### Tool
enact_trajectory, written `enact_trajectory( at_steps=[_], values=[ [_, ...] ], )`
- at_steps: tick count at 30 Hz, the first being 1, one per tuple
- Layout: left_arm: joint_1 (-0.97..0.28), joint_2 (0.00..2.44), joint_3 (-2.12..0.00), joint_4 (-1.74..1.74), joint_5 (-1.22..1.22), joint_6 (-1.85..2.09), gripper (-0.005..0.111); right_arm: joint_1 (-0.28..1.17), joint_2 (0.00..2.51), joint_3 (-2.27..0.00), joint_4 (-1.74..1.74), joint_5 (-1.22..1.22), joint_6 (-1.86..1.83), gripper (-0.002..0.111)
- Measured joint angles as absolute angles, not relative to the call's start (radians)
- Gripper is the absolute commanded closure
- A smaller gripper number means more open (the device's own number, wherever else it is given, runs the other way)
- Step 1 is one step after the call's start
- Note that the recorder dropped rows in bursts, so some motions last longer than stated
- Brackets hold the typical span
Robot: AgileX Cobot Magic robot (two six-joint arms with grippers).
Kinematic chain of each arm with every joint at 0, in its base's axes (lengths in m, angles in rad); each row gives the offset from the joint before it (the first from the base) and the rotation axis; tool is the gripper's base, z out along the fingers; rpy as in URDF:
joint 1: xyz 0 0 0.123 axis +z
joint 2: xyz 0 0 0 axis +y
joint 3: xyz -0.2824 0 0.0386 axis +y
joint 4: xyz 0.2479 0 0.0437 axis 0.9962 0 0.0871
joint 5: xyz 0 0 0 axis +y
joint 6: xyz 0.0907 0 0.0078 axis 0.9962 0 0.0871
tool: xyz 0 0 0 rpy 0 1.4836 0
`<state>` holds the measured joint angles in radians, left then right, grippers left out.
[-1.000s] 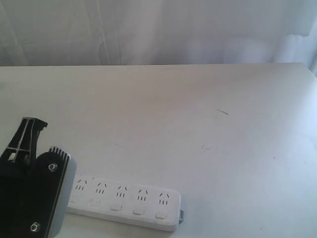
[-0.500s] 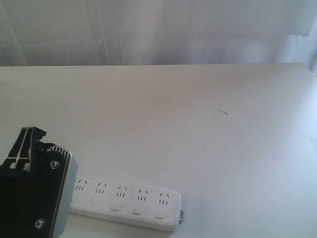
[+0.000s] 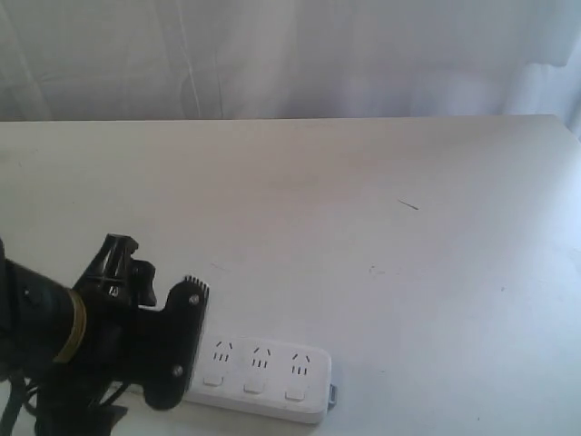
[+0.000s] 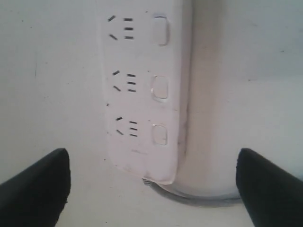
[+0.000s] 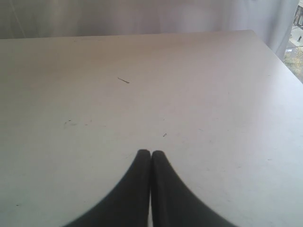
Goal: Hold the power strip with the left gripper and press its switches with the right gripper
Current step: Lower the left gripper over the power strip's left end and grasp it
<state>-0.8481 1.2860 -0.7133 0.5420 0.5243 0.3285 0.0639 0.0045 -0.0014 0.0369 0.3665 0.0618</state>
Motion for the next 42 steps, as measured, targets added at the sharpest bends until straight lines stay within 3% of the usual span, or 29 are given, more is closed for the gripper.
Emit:
enact_trajectory(
  at_steps=[2,7,12,29,33,39,42],
  values=[
    [-0.808,1.305,-0.734,0.542,0.499,0.333,0.016,0.064,0.005,-0.001,0.037,0.367,0.062,0.108],
    [-0.731,1.335,-0.781,0.470,0.461,0.431,0.041,0.064,0.005,-0.001,0.037,0.367,0.062,0.108],
    [-0.690,1.379,-0.795,0.404,0.465,0.550,0.056,0.064,0.005,-0.001,0.037,0.367,0.064,0.108],
    [-0.685,1.392,-0.797,0.349,0.395,0.565,0.058,0.064,0.005,-0.001,0.037,0.367,0.064,0.108],
    [-0.685,1.392,-0.797,0.330,0.401,0.563,0.049,0.064,0.005,-0.001,0.037,0.367,0.064,0.108],
    [-0.685,1.392,-0.797,0.305,0.414,0.563,0.004,0.064,0.005,-0.001,0.037,0.367,0.064,0.108],
    [-0.685,1.390,-0.797,0.305,0.436,0.561,0.002,0.064,0.005,-0.001,0.037,0.367,0.064,0.108]
  ],
)
